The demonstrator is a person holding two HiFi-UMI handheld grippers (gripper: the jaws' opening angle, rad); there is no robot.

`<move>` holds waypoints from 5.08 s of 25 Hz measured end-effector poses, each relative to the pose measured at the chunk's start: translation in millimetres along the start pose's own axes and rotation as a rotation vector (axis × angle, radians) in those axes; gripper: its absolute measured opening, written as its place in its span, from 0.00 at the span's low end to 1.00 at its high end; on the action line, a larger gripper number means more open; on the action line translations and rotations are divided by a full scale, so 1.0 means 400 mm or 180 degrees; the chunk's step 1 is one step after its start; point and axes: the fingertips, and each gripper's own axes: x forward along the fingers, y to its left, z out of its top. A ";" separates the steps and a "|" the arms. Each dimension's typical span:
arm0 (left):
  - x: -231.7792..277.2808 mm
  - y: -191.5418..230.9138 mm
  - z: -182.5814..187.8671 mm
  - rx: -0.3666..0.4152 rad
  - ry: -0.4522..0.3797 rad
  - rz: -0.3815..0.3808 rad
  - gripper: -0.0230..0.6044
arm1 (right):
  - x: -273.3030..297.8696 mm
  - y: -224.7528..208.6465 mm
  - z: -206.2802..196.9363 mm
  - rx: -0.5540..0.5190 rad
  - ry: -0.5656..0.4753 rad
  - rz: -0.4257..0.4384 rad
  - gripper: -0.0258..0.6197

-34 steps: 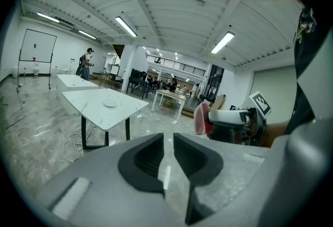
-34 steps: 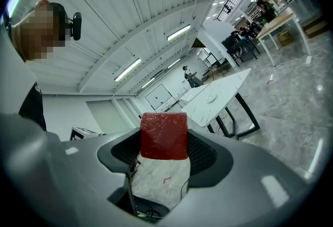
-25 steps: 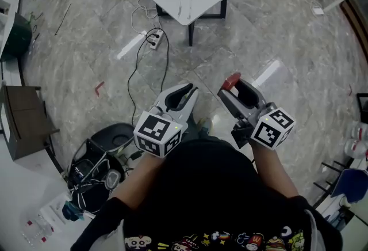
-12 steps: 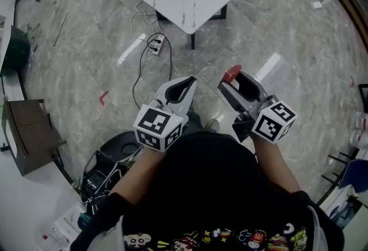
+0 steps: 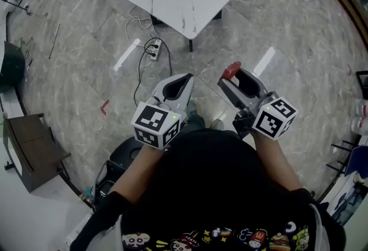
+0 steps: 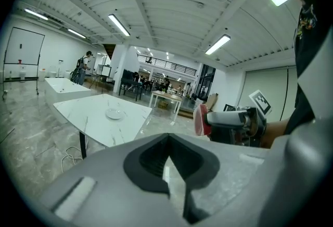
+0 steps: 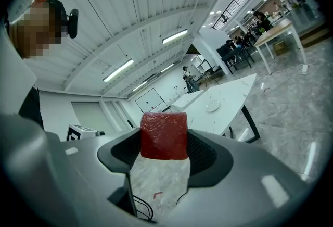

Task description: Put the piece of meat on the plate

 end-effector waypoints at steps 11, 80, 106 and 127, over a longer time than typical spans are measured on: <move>-0.018 0.062 0.002 -0.0012 -0.0010 -0.0026 0.04 | 0.040 0.019 -0.006 -0.0033 -0.0024 -0.0066 0.50; 0.591 0.470 0.199 -0.0385 0.0253 0.0193 0.04 | 0.593 -0.518 0.308 -0.0291 0.0910 0.0154 0.50; 0.692 0.839 0.204 -0.0860 0.0380 0.0226 0.04 | 1.155 -0.875 0.248 -0.1425 0.2379 -0.0410 0.50; 0.699 0.897 0.171 -0.1048 0.0453 0.0158 0.04 | 1.268 -0.926 0.221 -0.3156 0.3875 0.0471 0.50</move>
